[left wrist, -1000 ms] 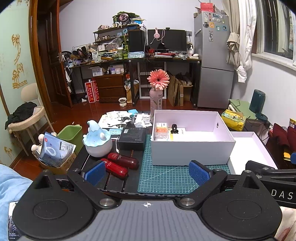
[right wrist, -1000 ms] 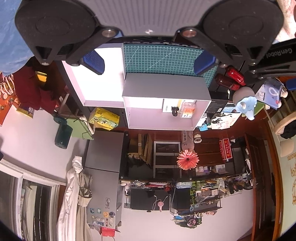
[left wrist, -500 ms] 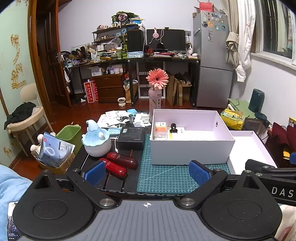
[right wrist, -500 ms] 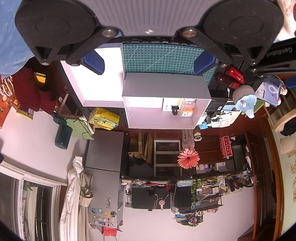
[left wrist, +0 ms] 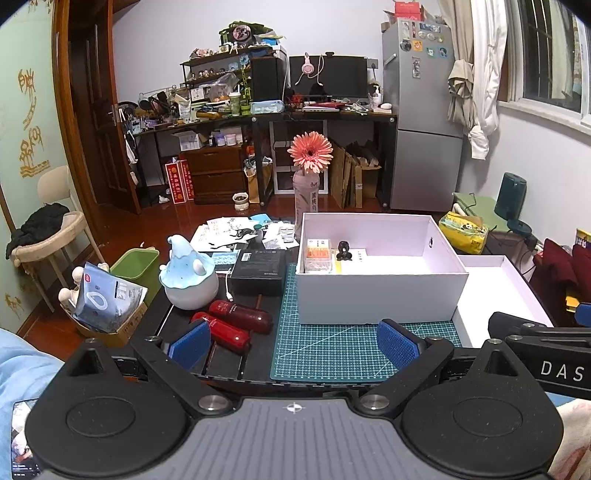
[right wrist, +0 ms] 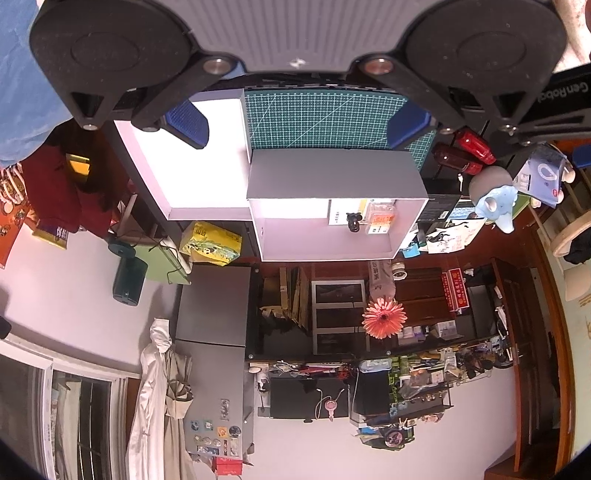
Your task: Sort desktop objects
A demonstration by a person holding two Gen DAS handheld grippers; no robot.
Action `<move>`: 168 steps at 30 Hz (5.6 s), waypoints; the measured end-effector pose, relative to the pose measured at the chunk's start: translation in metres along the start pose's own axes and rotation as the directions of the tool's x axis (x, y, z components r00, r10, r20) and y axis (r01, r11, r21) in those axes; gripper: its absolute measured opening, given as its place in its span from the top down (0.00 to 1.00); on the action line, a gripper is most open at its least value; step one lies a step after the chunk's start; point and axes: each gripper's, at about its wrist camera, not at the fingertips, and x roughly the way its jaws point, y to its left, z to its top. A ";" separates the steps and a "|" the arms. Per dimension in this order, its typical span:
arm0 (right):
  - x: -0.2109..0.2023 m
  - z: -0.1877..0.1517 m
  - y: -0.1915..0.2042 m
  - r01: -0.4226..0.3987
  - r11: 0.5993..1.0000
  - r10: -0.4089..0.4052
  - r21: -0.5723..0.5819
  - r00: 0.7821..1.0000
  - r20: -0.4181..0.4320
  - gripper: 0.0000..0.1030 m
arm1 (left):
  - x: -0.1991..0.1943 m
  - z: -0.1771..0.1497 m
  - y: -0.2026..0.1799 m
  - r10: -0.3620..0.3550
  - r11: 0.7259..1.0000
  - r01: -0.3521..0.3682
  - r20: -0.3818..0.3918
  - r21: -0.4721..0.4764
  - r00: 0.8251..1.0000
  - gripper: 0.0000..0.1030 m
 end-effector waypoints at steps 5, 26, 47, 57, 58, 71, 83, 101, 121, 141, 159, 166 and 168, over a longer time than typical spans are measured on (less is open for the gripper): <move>0.002 -0.002 0.000 0.004 1.000 -0.004 0.003 1.000 0.008 0.00 | 0.001 -0.002 0.001 -0.002 1.000 0.002 -0.001 -0.004 1.000 0.05; 0.004 -0.014 0.012 0.097 0.995 -0.095 -0.025 0.991 0.094 0.00 | 0.006 -0.004 0.003 0.003 1.000 -0.003 -0.003 -0.022 1.000 0.05; 0.006 -0.017 0.000 0.067 0.997 -0.073 0.045 0.986 0.148 0.00 | 0.019 -0.003 0.015 0.038 0.997 -0.040 -0.032 -0.064 0.999 0.07; 0.015 -0.017 -0.002 0.076 0.997 -0.073 -0.017 0.992 0.105 0.00 | 0.034 0.001 0.028 0.058 0.995 -0.059 -0.010 -0.082 0.998 0.07; 0.016 -0.017 -0.002 0.072 0.997 -0.069 -0.021 0.993 0.100 0.00 | 0.035 0.002 0.028 0.059 0.995 -0.059 -0.005 -0.086 0.998 0.07; 0.034 -0.021 -0.005 0.129 0.990 -0.125 -0.056 0.990 0.073 0.00 | 0.056 0.001 0.036 0.113 0.987 -0.114 -0.020 -0.110 0.993 0.07; 0.050 -0.024 -0.021 0.134 0.990 -0.133 -0.034 0.990 0.035 0.00 | 0.081 0.008 0.035 0.120 0.985 -0.129 -0.085 -0.111 0.989 0.05; 0.065 -0.012 -0.038 0.180 0.983 -0.179 -0.034 0.983 0.030 0.00 | 0.088 0.082 0.050 0.104 0.985 -0.093 0.070 -0.145 0.992 0.01; 0.097 -0.026 -0.058 0.170 0.984 -0.169 0.046 0.985 -0.028 0.00 | 0.190 0.110 0.102 0.217 0.933 -0.259 -0.185 -0.249 0.959 0.06; 0.112 -0.029 -0.046 0.147 0.989 -0.146 0.008 0.986 -0.079 0.00 | 0.270 0.041 0.140 0.164 0.886 -0.322 -0.425 -0.333 0.890 0.17; 0.119 -0.032 -0.040 0.147 0.989 -0.149 -0.020 0.982 -0.116 0.00 | 0.287 0.025 0.137 0.112 0.879 -0.314 -0.483 -0.360 0.869 0.17; 0.121 -0.032 -0.041 0.149 0.989 -0.150 -0.014 0.980 -0.128 0.00 | 0.293 0.019 0.140 0.064 0.871 -0.303 -0.521 -0.387 0.851 0.39; 0.121 -0.032 -0.042 0.148 0.989 -0.149 -0.016 0.980 -0.129 0.00 | 0.296 0.016 0.142 0.041 0.866 -0.297 -0.534 -0.403 0.844 0.43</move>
